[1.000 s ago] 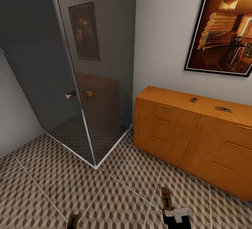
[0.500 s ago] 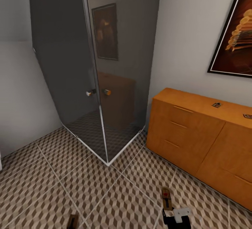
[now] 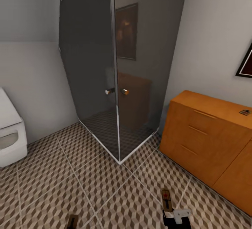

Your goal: Take the four mousetraps from the cabinet in the bathroom and place them on the bathroom floor. Make sure all four end up on the same floor surface, and ensure that at least two of them are either under or directly next to the same bathroom sink.

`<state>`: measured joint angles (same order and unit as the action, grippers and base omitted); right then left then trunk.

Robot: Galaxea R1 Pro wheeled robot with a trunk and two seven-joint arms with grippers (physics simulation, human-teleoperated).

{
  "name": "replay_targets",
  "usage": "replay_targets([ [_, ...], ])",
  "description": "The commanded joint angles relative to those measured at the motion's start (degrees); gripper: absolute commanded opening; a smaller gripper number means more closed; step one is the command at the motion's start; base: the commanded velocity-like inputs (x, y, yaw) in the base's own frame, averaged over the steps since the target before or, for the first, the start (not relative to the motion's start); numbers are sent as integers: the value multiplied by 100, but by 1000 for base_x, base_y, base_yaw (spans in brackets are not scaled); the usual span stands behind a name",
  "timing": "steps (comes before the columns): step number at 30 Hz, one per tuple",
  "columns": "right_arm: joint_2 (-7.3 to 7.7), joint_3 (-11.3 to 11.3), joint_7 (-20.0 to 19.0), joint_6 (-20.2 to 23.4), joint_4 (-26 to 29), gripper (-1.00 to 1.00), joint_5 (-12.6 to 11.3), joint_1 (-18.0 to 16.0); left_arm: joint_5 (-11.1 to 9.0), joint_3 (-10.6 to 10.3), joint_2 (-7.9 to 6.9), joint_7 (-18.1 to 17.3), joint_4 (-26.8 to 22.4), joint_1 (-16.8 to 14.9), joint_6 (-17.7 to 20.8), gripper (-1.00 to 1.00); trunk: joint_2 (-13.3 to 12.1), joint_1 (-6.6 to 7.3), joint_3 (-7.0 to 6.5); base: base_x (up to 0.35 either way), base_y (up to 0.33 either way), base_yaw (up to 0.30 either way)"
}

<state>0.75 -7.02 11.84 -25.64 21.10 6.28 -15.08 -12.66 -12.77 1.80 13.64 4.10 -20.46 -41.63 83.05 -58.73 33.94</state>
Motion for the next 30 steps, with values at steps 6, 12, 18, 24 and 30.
replay_targets([
  [6, 4, -25, 38, -2, -16, -100, 40, -3, -35, -49, 5, 16, 23, -10, -29, -100, 3, 0, 5, 0, 0, 290],
  [12, 4, -25, 38, -2, -18, -100, 40, -2, -35, -50, 5, 16, 25, -10, -29, -100, 3, 0, 5, 0, 0, 290],
  [18, 4, -25, 38, -2, -18, -100, 40, 0, -35, -50, 5, 16, 24, -10, -29, -100, 3, 0, 5, 0, 0, 290],
  [24, 4, -27, 38, -2, -18, -100, 40, -1, -35, -50, 5, 16, 26, -10, -29, -100, 3, 0, 5, 0, 0, 290],
  [30, -2, -27, 38, -2, -18, -100, 40, -2, -35, -49, 5, 16, 26, -10, -29, -100, 3, 0, 5, 0, 0, 290],
])
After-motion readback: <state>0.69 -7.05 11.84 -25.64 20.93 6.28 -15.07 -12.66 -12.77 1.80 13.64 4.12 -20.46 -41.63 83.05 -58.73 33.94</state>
